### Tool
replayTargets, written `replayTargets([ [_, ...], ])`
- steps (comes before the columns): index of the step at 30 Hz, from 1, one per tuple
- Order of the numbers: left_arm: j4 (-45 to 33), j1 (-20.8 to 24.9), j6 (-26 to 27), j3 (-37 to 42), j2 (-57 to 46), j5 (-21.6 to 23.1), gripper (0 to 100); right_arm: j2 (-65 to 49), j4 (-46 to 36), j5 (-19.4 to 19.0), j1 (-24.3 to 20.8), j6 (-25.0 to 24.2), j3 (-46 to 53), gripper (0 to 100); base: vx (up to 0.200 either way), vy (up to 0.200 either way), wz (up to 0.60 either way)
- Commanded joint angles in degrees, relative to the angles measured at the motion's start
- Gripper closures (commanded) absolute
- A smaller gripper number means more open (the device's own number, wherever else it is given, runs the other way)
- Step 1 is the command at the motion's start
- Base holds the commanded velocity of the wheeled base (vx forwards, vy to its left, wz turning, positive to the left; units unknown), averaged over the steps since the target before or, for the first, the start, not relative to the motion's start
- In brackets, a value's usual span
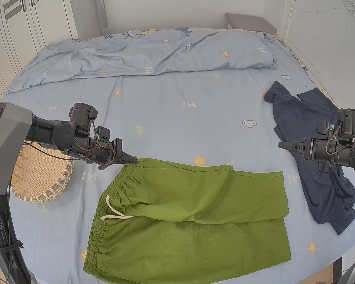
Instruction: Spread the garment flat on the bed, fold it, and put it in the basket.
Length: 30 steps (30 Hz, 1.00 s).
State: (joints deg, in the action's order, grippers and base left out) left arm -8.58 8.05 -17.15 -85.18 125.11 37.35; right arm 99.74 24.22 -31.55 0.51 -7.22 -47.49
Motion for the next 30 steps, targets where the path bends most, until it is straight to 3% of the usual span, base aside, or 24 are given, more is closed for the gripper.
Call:
replayTargets([
  [1,0.06,-1.19,-0.07,0.98,-2.77,0.00,100,4.49,0.12,0.00,0.54,0.10,-0.93,0,0.000,0.000,0.00],
  [15,0.32,-1.89,0.10,0.98,-2.77,0.00,100,10.47,-0.14,-0.09,2.92,0.54,-1.99,0,0.000,0.000,0.00],
  [30,0.50,-2.16,0.10,0.62,-2.33,0.00,100,10.65,0.91,-0.62,-0.16,3.17,2.76,0,0.000,0.000,0.00],
])
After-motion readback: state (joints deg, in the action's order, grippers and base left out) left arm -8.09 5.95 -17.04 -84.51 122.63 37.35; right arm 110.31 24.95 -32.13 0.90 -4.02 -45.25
